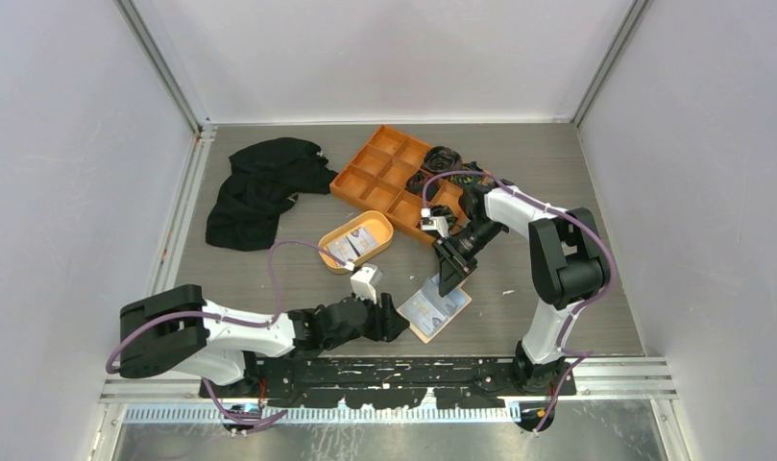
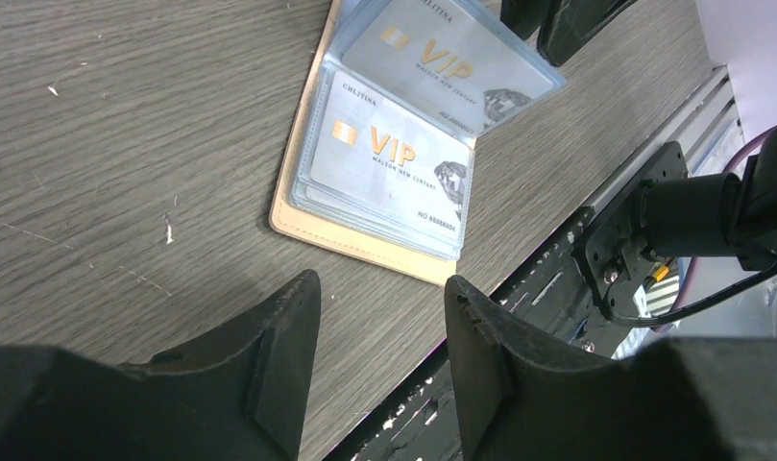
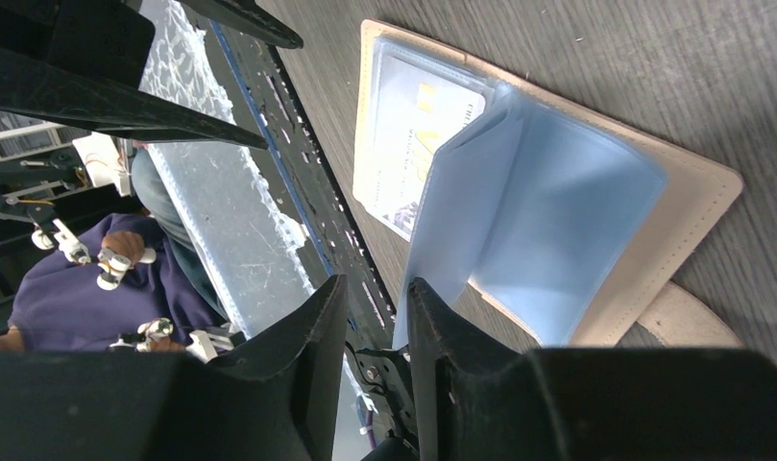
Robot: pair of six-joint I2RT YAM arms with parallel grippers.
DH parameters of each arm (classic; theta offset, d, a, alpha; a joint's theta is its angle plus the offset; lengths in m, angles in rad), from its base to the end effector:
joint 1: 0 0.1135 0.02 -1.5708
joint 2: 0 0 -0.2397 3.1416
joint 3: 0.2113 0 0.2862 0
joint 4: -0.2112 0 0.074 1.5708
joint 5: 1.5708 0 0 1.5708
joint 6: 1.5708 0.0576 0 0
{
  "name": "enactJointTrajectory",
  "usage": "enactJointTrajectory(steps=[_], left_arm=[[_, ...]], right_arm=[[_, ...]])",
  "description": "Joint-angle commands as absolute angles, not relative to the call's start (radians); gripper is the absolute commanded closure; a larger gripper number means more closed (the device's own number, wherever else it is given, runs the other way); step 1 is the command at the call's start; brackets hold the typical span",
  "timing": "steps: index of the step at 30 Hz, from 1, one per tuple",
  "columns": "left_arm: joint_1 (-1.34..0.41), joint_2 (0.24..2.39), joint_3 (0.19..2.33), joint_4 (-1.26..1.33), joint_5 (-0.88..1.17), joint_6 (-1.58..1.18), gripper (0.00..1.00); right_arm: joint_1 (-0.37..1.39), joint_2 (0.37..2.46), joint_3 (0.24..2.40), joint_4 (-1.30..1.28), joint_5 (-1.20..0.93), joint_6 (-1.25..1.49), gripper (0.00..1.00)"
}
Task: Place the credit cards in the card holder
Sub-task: Insert the credit card into the card holder.
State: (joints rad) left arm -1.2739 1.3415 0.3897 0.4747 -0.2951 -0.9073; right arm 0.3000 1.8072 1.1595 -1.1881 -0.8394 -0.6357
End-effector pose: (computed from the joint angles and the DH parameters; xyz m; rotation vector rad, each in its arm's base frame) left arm 0.1013 -0.2738 0.0946 0.2043 2.1889 -1.0320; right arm 0.2797 0.1314 0.1170 1.0959 -2.5322 -1.2730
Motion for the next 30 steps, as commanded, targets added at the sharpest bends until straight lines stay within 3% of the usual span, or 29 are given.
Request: enactJointTrajectory(steps=[1,8,19,30], left_arm=[[-1.269,1.358,0.419,0.537,-0.281,-0.888,0.49],[-1.269,1.355,0.417,0.554,-0.285,-0.891,0.5],[-1.246,1.472,0.518,0.621,-0.264,-0.86,0.56],[-1.216,1.574,0.547,0.705,-0.199,-0.894,0.56]], right_arm=[[0.304,1.78,1.193,-1.223,-0.893,-0.658,0.65],[0.305,1.787,1.192,-1.229,-0.902,-0.663,0.66],[0.309,1.799,1.172,-1.158,-0.837,-0.588,0.76],[0.318,1.799,1.139,-1.009,-0.563,-0.436,0.7]])
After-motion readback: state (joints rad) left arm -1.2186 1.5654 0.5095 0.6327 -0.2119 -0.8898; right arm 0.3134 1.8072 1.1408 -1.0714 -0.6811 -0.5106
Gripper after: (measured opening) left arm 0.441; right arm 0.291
